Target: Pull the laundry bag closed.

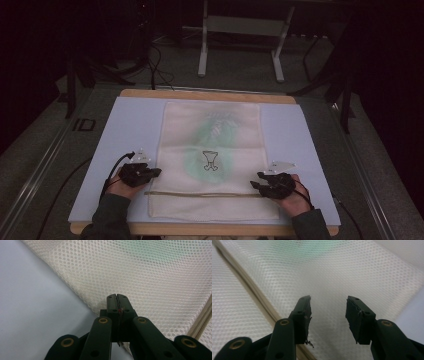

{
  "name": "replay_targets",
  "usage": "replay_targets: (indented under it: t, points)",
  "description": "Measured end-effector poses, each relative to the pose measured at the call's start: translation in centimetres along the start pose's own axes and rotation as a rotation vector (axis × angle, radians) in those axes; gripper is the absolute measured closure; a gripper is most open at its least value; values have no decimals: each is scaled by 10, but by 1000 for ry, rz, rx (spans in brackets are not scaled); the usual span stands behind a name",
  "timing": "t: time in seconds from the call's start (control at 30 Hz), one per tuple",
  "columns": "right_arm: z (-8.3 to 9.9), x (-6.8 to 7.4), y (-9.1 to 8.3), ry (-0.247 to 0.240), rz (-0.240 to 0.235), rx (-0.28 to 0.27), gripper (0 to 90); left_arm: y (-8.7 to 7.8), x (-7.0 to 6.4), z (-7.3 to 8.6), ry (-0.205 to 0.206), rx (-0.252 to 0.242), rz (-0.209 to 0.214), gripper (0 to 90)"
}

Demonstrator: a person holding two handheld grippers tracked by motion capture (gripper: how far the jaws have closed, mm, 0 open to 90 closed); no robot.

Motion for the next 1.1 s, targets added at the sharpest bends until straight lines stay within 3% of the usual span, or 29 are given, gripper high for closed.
replay_targets:
  t: [0.77,1.1]
  points:
    - [-23,39,23,-76,-111,10,548,2,1,1,-2,6,33,893]
    - [-43,64,39,-156,-184,20,608,2,2,1,-8,5,40,893]
Point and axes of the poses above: each handheld gripper's, and its own axes: y roughly forward along the jaws, z roughly out of its underside, x roughly to its left, the point moved 6 cm from there along y, roughly forward along the jaws, and after that the axes turned 12 degrees about -z, right-handed, at the moved point
